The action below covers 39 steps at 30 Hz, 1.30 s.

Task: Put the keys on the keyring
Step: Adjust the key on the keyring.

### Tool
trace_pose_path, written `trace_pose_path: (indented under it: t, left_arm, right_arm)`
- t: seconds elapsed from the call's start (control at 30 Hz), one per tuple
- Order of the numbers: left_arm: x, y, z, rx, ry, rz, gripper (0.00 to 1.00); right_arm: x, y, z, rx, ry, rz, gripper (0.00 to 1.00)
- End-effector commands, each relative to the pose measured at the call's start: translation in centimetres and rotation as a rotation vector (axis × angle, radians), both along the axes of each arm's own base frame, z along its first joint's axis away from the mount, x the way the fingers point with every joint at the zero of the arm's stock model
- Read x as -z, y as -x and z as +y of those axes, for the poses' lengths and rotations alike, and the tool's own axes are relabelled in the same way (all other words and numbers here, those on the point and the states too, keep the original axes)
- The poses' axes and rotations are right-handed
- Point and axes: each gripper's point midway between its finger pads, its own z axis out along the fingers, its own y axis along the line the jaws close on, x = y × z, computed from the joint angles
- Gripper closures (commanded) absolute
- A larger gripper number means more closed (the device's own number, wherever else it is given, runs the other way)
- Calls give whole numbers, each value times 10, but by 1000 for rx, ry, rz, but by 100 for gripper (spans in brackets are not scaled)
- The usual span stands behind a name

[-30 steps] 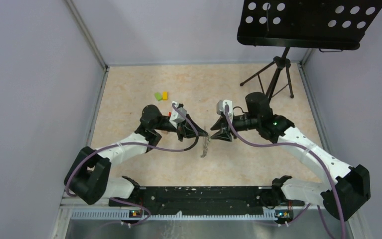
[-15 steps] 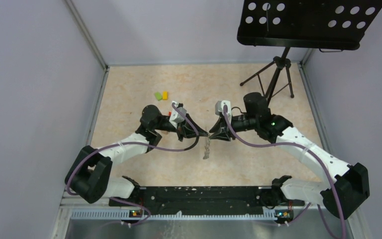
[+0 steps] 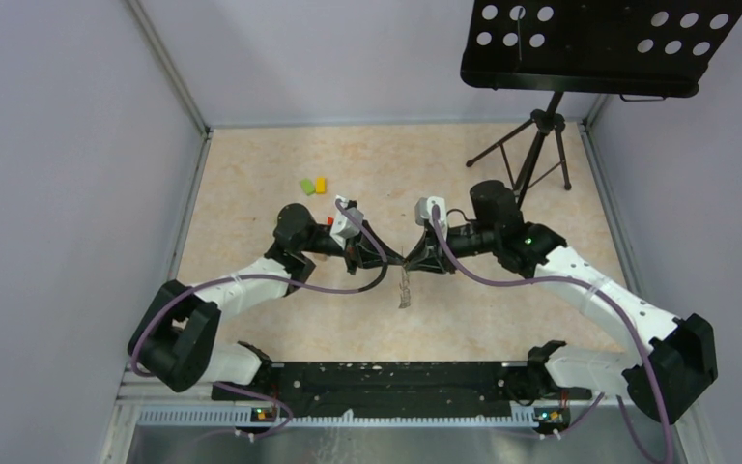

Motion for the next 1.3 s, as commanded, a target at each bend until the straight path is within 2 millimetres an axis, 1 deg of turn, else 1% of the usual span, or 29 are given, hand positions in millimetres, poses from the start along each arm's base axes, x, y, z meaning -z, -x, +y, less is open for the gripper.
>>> trace_pose_path:
  t: [0.0, 0.03, 0.1, 0.13, 0.33, 0.4, 0.5, 0.6, 0.7, 0.77, 0.83, 1.03, 1.27]
  left_arm:
    - [-6, -1, 0, -4, 28, -39, 100]
    - [-6, -2, 0, -6, 28, -38, 100]
    - [-6, -1, 1, -4, 28, -38, 100]
    - [-6, -1, 1, -3, 29, -38, 100]
    - [-9, 2, 3, 2, 34, -68, 100]
    - [-8, 0, 3, -3, 24, -90, 94]
    - [-5, -10, 1, -31, -11, -152, 76]
    - [-4, -19, 0, -57, -50, -179, 64]
    - [-4, -23, -1, -69, -63, -183, 56]
    - [-4, -24, -1, -69, -64, -186, 54]
    - [-4, -25, -2, -71, -66, -191, 54]
    - [2, -27, -1, -83, -81, -199, 65]
    - [8, -28, -1, -81, -95, -192, 72]
  right_arm:
    - [-22, 0, 10, -37, -54, -52, 87]
    - [-22, 0, 9, -37, -53, -51, 90]
    - [-23, -1, 9, -31, -48, -58, 99]
    - [-22, -2, 8, -24, -42, -64, 100]
    - [-25, -17, -2, 59, 18, -140, 100]
    - [-26, -21, -4, 80, 59, -158, 100]
    - [-24, -23, -4, 95, 121, -170, 100]
    - [-18, -24, -2, 103, 189, -161, 100]
    - [-10, -27, 2, 110, 242, -147, 100]
    - [-6, -30, 3, 119, 263, -140, 100]
    - [-4, -30, 5, 123, 273, -143, 100]
    - [-1, -33, 5, 137, 291, -146, 100]
    - [-2, -33, 5, 139, 288, -146, 100]
